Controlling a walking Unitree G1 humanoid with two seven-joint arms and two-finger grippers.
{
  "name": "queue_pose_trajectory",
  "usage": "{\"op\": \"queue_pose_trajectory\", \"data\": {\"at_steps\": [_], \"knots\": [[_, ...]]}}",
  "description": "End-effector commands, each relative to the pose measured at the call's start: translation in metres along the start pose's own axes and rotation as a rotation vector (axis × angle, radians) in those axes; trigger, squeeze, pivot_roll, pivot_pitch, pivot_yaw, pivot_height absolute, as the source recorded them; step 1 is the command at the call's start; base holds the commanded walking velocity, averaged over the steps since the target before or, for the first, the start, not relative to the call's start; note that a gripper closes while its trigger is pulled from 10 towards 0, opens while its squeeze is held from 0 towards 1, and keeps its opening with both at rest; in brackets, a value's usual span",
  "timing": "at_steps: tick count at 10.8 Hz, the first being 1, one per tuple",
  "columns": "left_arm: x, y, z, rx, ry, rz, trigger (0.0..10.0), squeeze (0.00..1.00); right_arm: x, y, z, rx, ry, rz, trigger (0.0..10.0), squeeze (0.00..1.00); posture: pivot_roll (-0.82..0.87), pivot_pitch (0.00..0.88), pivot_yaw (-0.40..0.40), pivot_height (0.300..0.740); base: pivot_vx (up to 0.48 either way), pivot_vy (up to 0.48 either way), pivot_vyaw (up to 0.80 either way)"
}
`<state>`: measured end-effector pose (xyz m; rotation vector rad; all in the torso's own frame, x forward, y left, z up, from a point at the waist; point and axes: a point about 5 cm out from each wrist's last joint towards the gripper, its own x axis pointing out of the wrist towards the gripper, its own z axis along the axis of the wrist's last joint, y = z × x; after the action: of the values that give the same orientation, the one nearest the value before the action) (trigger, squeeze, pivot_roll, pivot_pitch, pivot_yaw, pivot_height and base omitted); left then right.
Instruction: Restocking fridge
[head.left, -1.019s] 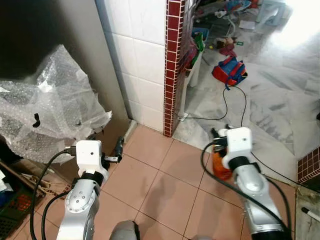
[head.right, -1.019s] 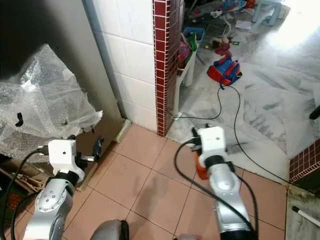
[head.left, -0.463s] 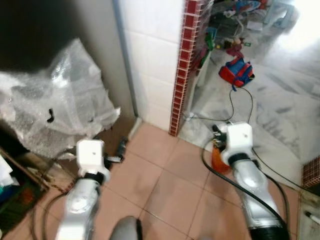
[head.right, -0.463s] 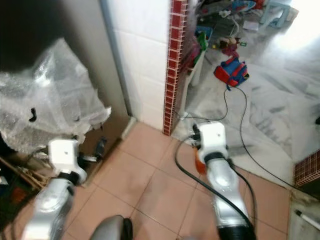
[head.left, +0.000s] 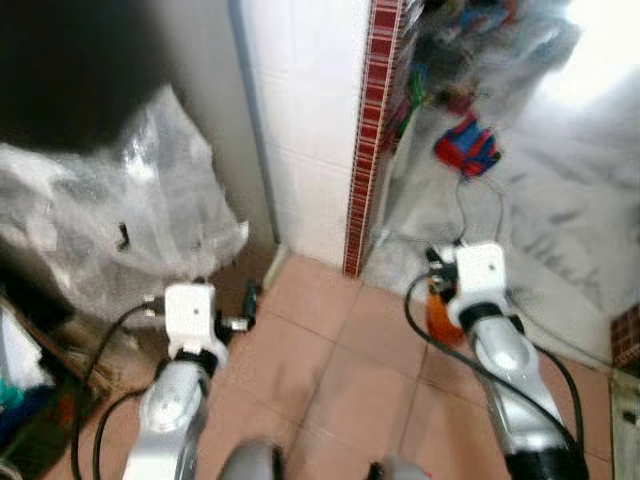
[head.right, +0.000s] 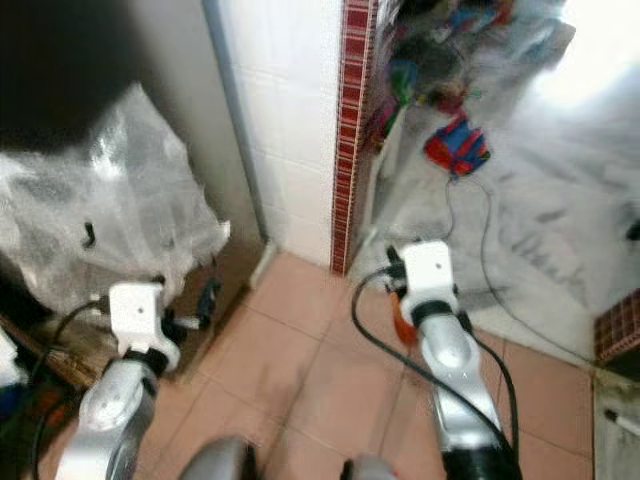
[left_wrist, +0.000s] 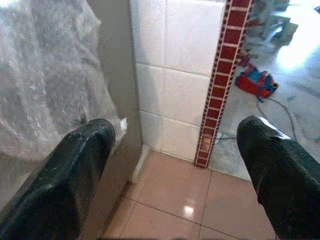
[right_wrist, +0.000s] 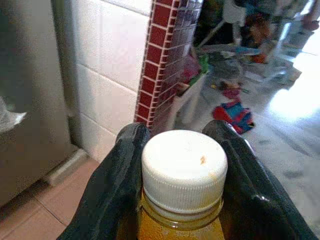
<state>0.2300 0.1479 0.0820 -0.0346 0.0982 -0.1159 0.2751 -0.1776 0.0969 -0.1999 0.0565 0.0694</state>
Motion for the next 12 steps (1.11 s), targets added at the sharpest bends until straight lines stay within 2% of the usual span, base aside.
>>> {"op": "queue_pose_trajectory", "data": {"at_steps": [1, 5, 12], "knots": [[-0.0006, 0.0085, 0.0, 0.015, 0.012, 0.029, 10.0, 0.0, 0.0049, 0.0091, 0.0125, 0.013, -0.055, 0.034, 10.0, 0.0, 0.06, 0.065, -0.013, 0.74, 0.0, 0.48, 0.0], [0.0033, 0.0109, 0.0002, 0.015, 0.013, 0.051, 10.0, 0.0, 0.0067, 0.0168, 0.0141, 0.014, -0.072, 0.066, 10.0, 0.0, 0.06, 0.061, -0.01, 0.74, 0.0, 0.478, 0.0], [0.004, 0.0121, -0.0002, 0.018, 0.016, 0.064, 10.0, 0.0, 0.0081, 0.0177, 0.0155, -0.009, -0.085, 0.082, 10.0, 0.0, 0.06, 0.061, -0.009, 0.74, 0.0, 0.476, 0.0]]}}
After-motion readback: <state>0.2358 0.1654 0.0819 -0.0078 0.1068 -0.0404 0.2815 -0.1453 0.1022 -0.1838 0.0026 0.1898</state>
